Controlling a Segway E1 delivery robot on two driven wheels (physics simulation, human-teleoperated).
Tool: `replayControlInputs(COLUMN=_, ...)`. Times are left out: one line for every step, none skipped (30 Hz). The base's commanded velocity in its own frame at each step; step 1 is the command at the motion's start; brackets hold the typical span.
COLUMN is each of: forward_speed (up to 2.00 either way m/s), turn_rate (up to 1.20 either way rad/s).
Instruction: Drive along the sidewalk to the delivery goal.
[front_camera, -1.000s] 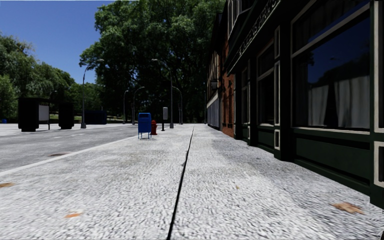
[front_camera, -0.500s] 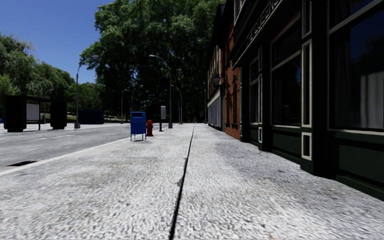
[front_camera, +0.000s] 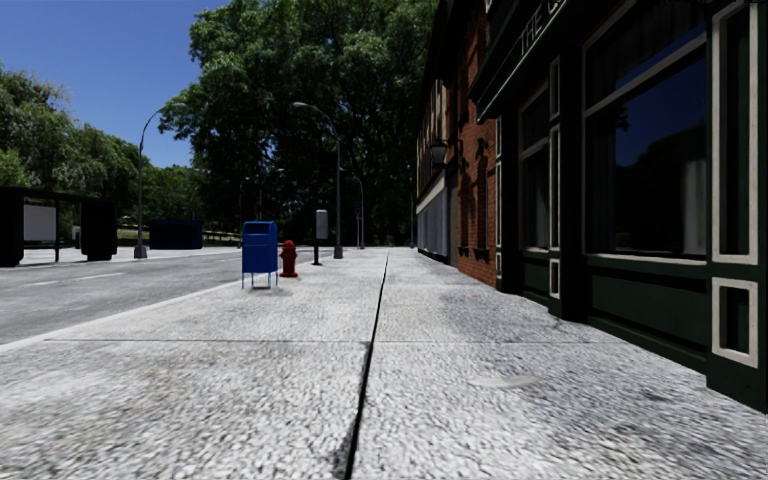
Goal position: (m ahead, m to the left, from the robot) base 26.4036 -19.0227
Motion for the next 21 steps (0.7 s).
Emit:
replayControlInputs(forward_speed=2.00, turn_rate=0.00)
replayControlInputs(forward_speed=2.00, turn_rate=0.00)
replayControlInputs(forward_speed=2.00, turn_rate=0.00)
replayControlInputs(forward_speed=2.00, turn_rate=0.00)
replayControlInputs(forward_speed=2.00, turn_rate=0.00)
replayControlInputs(forward_speed=2.00, turn_rate=0.00)
replayControlInputs(forward_speed=2.00, turn_rate=0.00)
replayControlInputs(forward_speed=2.00, turn_rate=0.00)
replayControlInputs(forward_speed=2.00, turn_rate=0.00)
replayControlInputs(forward_speed=2.00, turn_rate=0.00)
replayControlInputs(forward_speed=2.00, turn_rate=0.00)
replayControlInputs(forward_speed=2.00, turn_rate=0.00)
replayControlInputs(forward_speed=2.00, turn_rate=0.00)
replayControlInputs(forward_speed=2.00, turn_rate=0.00)
replayControlInputs(forward_speed=2.00, turn_rate=0.00)
replayControlInputs(forward_speed=2.00, turn_rate=0.00)
replayControlInputs(forward_speed=2.00, turn_rate=0.00)
replayControlInputs(forward_speed=2.00, turn_rate=0.00)
replayControlInputs(forward_speed=2.00, turn_rate=0.00)
replayControlInputs(forward_speed=2.00, turn_rate=0.00)
replayControlInputs(forward_speed=2.00, turn_rate=0.02)
